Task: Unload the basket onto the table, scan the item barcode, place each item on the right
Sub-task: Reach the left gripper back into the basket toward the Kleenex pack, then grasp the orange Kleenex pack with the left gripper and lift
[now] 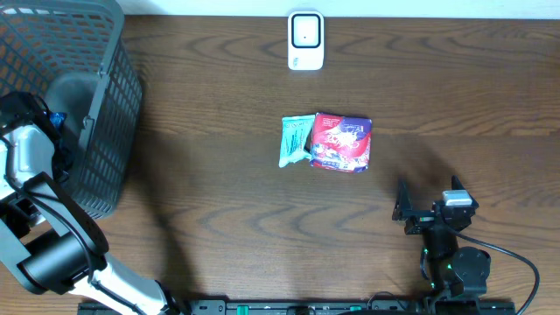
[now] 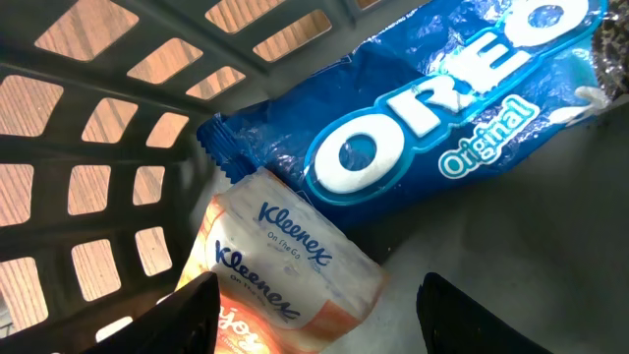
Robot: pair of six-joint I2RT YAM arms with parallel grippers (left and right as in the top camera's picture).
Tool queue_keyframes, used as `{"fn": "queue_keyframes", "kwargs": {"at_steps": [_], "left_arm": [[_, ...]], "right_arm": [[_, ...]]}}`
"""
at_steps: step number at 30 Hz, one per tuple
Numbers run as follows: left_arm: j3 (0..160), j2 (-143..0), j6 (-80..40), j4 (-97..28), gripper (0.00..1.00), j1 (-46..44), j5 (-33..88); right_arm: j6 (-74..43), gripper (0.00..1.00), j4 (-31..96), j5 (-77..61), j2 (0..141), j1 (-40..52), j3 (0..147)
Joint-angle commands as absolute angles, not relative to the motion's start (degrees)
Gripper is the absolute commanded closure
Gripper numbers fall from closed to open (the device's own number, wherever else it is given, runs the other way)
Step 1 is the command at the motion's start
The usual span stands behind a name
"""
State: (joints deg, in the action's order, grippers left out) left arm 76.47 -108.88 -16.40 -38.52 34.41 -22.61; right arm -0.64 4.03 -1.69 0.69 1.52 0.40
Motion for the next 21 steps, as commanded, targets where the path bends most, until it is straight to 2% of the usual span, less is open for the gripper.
{"fn": "queue_keyframes", "kwargs": {"at_steps": [1, 8, 12, 16, 21], "left_arm": [[76.3, -109.1, -15.7, -38.2, 0.36, 34.7, -22.7], [76.3, -109.2, -15.7, -38.7, 0.36, 34.7, -22.7], [76.3, -109.3, -15.7, -39.8, 0.45, 34.7, -22.7], [76.2, -109.3, -15.7, -40.5, 0.49, 34.7, -22.7], [76.2, -109.3, -15.7, -41.5, 0.7, 34.7, -22.8]], "right_arm": [[-1.2, 0.01, 4.3, -1.6, 0.4, 1.5, 0.3], [-1.2, 0.01, 4.3, -1.6, 0.4, 1.5, 0.3], [-1.2, 0.01, 4.3, -1.6, 0.4, 1.5, 0.3], [-1.2, 0.01, 4.3, -1.6, 0.4, 1.5, 0.3], [-1.2, 0.01, 4.3, -1.6, 0.4, 1.5, 0.3]]}}
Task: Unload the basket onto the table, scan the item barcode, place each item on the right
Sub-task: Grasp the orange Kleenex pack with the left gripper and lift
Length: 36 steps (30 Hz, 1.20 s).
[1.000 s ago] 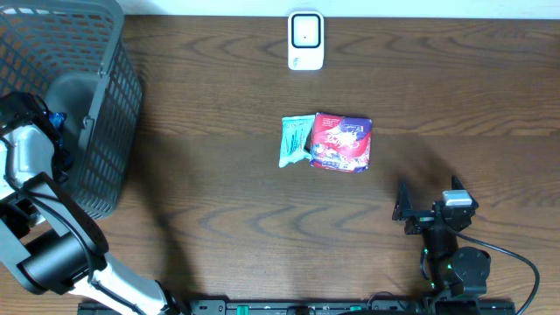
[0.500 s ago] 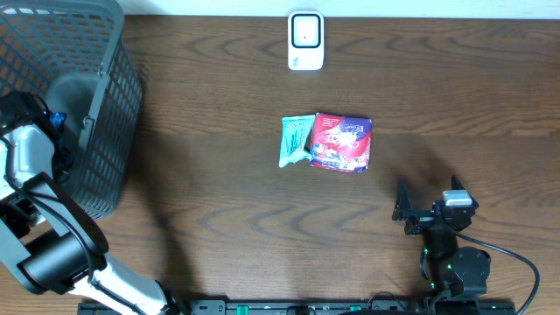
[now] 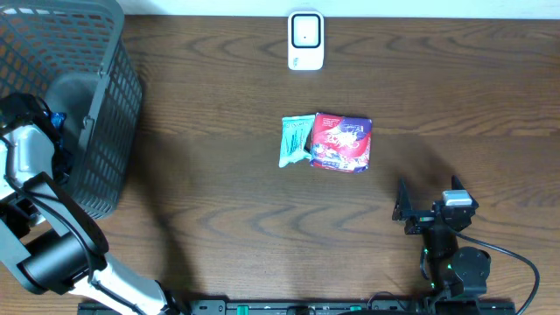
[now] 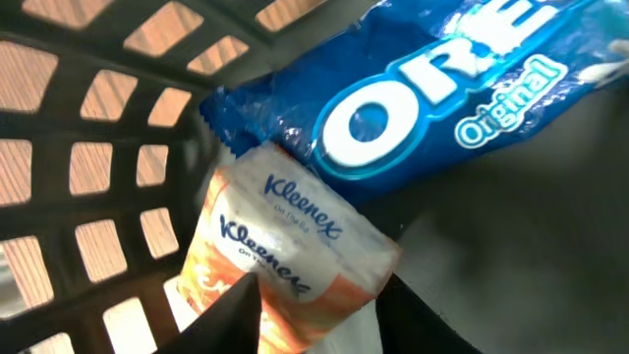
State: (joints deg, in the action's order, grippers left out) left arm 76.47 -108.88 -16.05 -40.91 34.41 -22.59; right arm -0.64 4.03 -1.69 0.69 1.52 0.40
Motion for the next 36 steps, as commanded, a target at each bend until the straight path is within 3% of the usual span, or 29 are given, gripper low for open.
{"fn": "queue_keyframes", "kwargs": {"at_steps": [1, 5, 7, 12, 15, 18, 36], "left_arm": [[76.2, -109.3, -15.6, -41.6, 0.73, 34.7, -22.8], [76.2, -109.3, -15.0, -42.2, 0.81, 34.7, -22.8], [76.2, -109.3, -15.0, -42.6, 0.92, 34.7, -22.8], [76.2, -109.3, -15.0, -43.0, 0.92, 34.7, -22.8], [76.2, -109.3, -15.0, -42.9, 0.47, 34.7, -23.9], [76.2, -109.3, -15.0, -42.5, 0.25, 34.7, -25.1], [76.2, -113.6, -15.0, -40.9, 0.22, 35.4, -25.1]], "right_arm": [[-1.2, 0.01, 4.3, -1.6, 0.4, 1.5, 0.3], [-1.2, 0.01, 4.3, -1.6, 0.4, 1.5, 0.3], [-1.2, 0.01, 4.3, -1.6, 0.4, 1.5, 0.3], [-1.2, 0.01, 4.3, -1.6, 0.4, 1.5, 0.3], [-1.2, 0.01, 4.3, -1.6, 0.4, 1.5, 0.3], [-1.2, 0.01, 4.3, -1.6, 0.4, 1.5, 0.3], [-1.2, 0.01, 4.3, -1.6, 0.4, 1.5, 0.3]]}}
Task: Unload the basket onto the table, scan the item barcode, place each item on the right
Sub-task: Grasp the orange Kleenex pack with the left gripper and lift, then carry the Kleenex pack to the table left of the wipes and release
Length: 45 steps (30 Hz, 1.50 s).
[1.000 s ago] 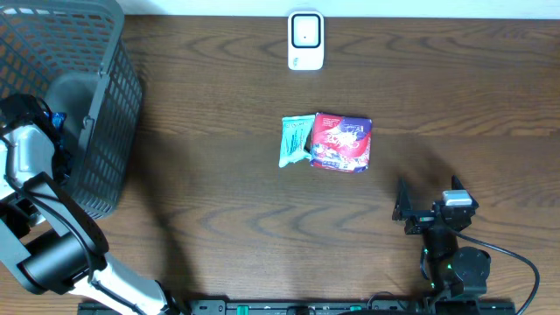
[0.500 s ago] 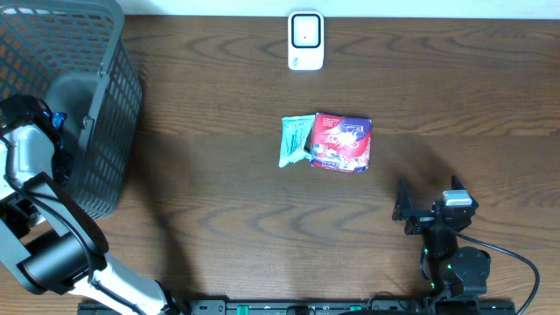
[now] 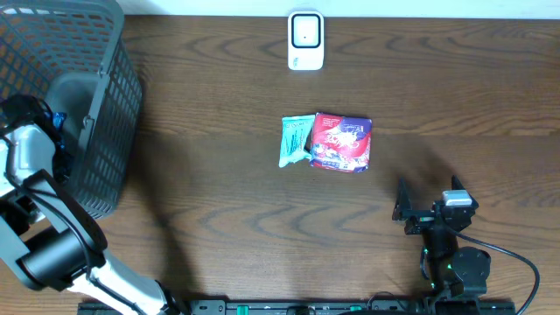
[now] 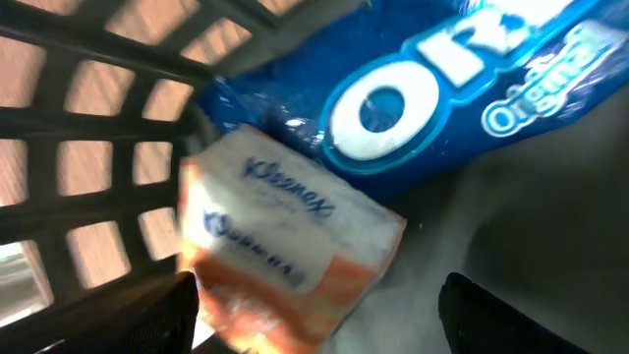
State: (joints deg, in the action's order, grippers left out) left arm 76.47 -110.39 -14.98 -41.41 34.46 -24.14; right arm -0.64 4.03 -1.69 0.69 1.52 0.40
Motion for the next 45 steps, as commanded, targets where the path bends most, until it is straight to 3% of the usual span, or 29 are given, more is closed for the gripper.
{"fn": "queue_keyframes", "kwargs": {"at_steps": [1, 4, 8, 11, 23, 30, 38, 45], "left_arm": [[76.2, -114.1, -15.0, -40.7, 0.22, 35.6, -25.1], [76.2, -115.5, -15.0, -40.1, 0.28, 36.9, -25.1], [76.2, -115.5, -15.0, -40.0, 0.7, 38.4, -25.1], [76.2, -115.2, -15.0, -40.3, 0.92, 38.9, -25.1], [76.7, -98.3, -15.2, -39.9, 0.92, 38.7, -12.3], [76.7, -83.4, -17.9, -38.1, 0.93, 38.7, 9.6], [76.7, -71.3, -20.9, -36.0, 0.93, 35.9, 15.0], [77.3, -64.9, -17.8, -33.4, 0.93, 26.7, 15.0]], "right_arm": [[-1.2, 0.01, 4.3, -1.6, 0.4, 1.5, 0.3], [-1.2, 0.01, 4.3, -1.6, 0.4, 1.5, 0.3], [-1.2, 0.01, 4.3, -1.6, 0.4, 1.5, 0.3], [-1.2, 0.01, 4.3, -1.6, 0.4, 1.5, 0.3], [-1.2, 0.01, 4.3, -1.6, 0.4, 1.5, 0.3], [-1.2, 0.01, 4.3, -1.6, 0.4, 1.5, 0.3], [-1.2, 0.01, 4.3, -1.6, 0.4, 1.5, 0.3], [-1.2, 0.01, 4.3, -1.6, 0.4, 1.5, 0.3]]}}
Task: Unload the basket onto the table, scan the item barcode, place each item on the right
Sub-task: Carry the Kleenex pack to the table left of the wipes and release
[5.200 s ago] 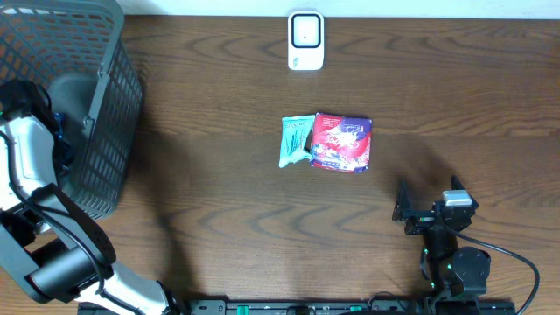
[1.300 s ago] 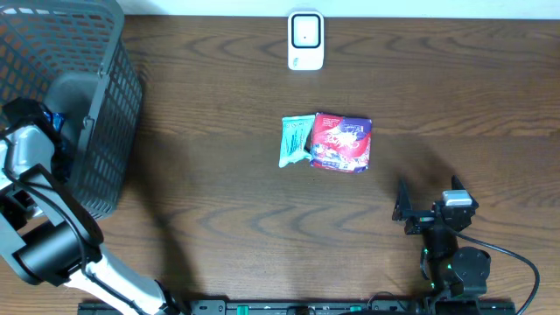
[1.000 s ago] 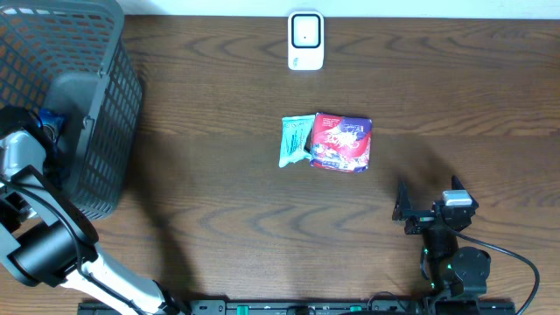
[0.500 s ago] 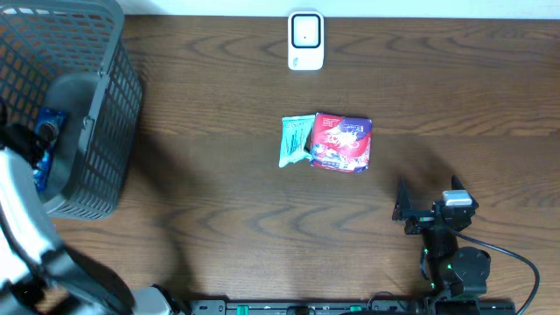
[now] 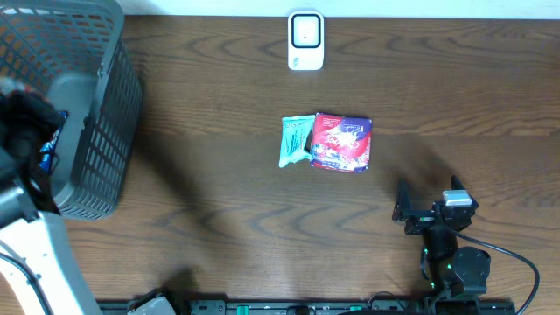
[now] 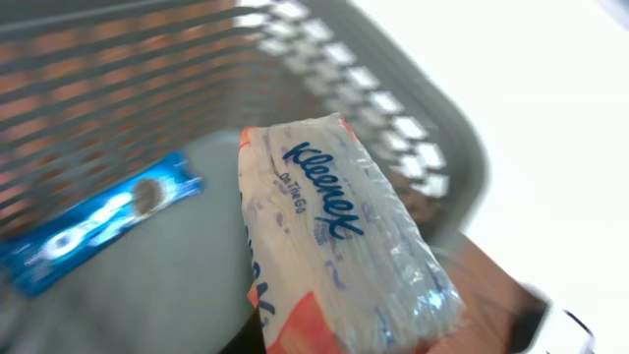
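A Kleenex tissue pack (image 6: 334, 236), white with an orange end, fills the left wrist view, with my left gripper (image 6: 344, 339) shut on its lower end and holding it above the grey basket (image 6: 393, 108). In the overhead view the left gripper (image 5: 31, 118) is a dark blur at the basket's (image 5: 96, 87) left side. The white scanner (image 5: 305, 40) stands at the table's far edge, in the middle. My right gripper (image 5: 404, 210) rests near the front right; its jaws are too small to read.
A blue Oreo pack (image 6: 98, 221) lies on the basket floor. A green packet (image 5: 296, 140) and a red snack bag (image 5: 343, 143) lie side by side mid-table, below the scanner.
The left gripper was open around the tissue pack on the basket floor. Now it is shut on the pack and holds it well above the floor. The right arm is unmoved.
The left gripper was open low in the basket over the tissue pack and the Oreo pack. Its fingers then stood closer around the tissue pack, then wide beside it. Now the pack is held raised, with the Oreo pack left below.
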Robot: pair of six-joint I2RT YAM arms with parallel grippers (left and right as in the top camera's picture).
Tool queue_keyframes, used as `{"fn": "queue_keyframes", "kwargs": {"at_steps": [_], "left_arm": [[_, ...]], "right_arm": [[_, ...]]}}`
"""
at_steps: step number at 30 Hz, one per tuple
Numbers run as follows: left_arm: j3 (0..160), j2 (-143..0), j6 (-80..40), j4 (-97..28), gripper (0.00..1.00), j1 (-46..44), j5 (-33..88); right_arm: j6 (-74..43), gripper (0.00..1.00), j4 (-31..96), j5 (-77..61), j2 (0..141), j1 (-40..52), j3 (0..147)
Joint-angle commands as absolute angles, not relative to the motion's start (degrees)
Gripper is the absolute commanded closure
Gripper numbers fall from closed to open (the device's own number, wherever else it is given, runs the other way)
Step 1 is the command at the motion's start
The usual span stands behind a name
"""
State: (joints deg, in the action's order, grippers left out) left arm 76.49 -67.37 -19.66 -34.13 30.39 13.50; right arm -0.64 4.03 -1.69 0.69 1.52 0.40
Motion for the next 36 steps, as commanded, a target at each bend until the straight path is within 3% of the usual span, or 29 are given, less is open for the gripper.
{"fn": "queue_keyframes", "kwargs": {"at_steps": [1, 14, 23, 30, 36], "left_arm": [[77.9, -63.8, -16.1, -33.2, 0.93, 24.4, 15.0], [79.0, -53.6, -15.2, -34.5, 0.92, 8.4, 18.4], [79.0, -62.6, -15.2, -38.8, 0.93, -10.7, 19.8], [79.0, -78.5, -15.2, -38.4, 0.93, -22.0, 3.2], [79.0, -93.0, -14.8, -38.0, 0.93, -25.8, -13.9]], "right_arm": [[-1.2, 0.01, 4.3, -1.6, 0.4, 1.5, 0.3], [-1.2, 0.01, 4.3, -1.6, 0.4, 1.5, 0.3], [-1.2, 0.01, 4.3, -1.6, 0.4, 1.5, 0.3], [-1.2, 0.01, 4.3, -1.6, 0.4, 1.5, 0.3], [-1.2, 0.01, 4.3, -1.6, 0.4, 1.5, 0.3]]}}
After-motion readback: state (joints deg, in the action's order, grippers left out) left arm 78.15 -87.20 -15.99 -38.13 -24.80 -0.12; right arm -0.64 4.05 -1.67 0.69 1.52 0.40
